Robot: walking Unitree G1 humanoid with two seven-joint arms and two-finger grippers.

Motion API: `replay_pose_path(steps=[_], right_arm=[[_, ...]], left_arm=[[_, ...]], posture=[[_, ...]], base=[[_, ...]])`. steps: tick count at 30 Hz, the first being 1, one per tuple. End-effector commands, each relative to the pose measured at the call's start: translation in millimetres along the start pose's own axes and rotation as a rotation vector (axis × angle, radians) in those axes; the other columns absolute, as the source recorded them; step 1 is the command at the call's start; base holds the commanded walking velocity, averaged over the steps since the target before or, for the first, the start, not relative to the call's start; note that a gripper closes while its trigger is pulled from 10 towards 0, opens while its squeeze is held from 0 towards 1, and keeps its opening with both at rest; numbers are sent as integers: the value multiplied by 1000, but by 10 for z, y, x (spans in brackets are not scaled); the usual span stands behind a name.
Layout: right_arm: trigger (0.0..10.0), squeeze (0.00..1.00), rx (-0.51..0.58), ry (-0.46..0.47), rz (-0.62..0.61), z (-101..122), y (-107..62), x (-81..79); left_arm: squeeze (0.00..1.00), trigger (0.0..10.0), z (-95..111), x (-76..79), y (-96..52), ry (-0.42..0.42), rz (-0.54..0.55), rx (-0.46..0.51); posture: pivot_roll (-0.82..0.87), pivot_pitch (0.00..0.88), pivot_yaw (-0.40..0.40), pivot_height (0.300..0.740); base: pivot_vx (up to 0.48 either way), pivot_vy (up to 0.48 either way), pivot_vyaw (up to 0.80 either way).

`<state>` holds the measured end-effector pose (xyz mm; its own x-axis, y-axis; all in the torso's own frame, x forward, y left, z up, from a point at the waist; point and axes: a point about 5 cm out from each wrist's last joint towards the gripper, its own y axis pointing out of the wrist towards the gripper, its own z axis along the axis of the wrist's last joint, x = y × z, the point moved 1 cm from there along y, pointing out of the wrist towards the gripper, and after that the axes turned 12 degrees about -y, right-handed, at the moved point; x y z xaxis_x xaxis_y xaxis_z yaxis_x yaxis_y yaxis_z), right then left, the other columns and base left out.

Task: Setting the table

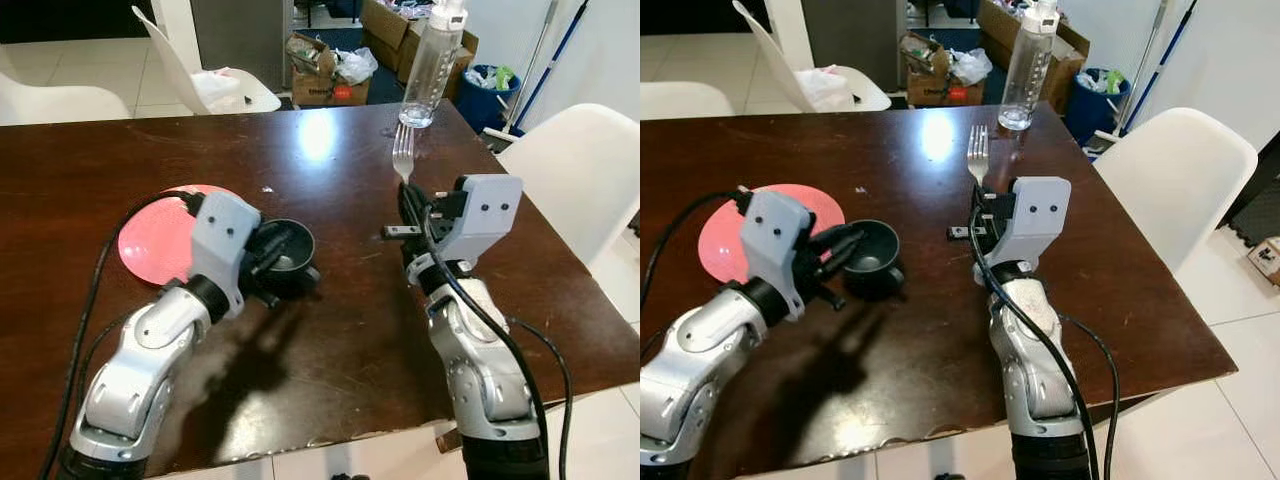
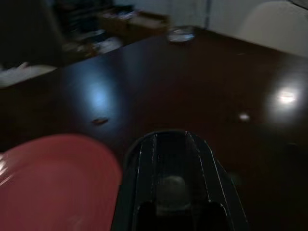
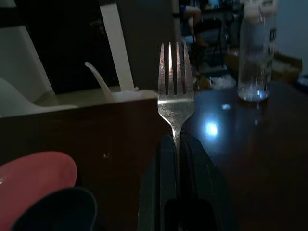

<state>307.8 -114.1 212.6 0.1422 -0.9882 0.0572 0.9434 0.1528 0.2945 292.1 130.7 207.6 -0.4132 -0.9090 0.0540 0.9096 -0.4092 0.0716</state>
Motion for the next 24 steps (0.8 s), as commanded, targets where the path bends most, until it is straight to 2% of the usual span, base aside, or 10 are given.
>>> replay_pose_path(steps=[1, 2, 3, 9, 18, 24], right_arm=[[10000, 0, -17, -6, -6, -52, -28, 8], [10000, 0, -43, -8, -2, -115, -61, 5], [10000, 0, -43, -8, -2, -115, -61, 5], [10000, 0, -82, -3, 22, -193, -89, -27], [10000, 0, -85, -4, 49, -222, -70, -62], [10000, 0, -90, -4, 52, -235, -68, -67]], left_arm=[[0, 10000, -91, -59, -27, -19, 50, -36], [0, 10000, -177, -147, -93, -38, 137, -53], [0, 10000, -177, -147, -93, -38, 137, -53], [0, 10000, -321, -274, -264, -54, 299, -67], [0, 10000, -326, -312, -287, -42, 342, -46], [0, 10000, -294, -302, -277, -46, 342, -30]], posture=[[-2, 66, 37, 740], [0, 65, 33, 740], [0, 65, 33, 740], [5, 62, 20, 740], [12, 51, 4, 740], [13, 49, 5, 740]], base=[[0, 0, 0], [0, 0, 0], [0, 0, 0], [0, 0, 0], [0, 0, 0], [-431, 0, 0]])
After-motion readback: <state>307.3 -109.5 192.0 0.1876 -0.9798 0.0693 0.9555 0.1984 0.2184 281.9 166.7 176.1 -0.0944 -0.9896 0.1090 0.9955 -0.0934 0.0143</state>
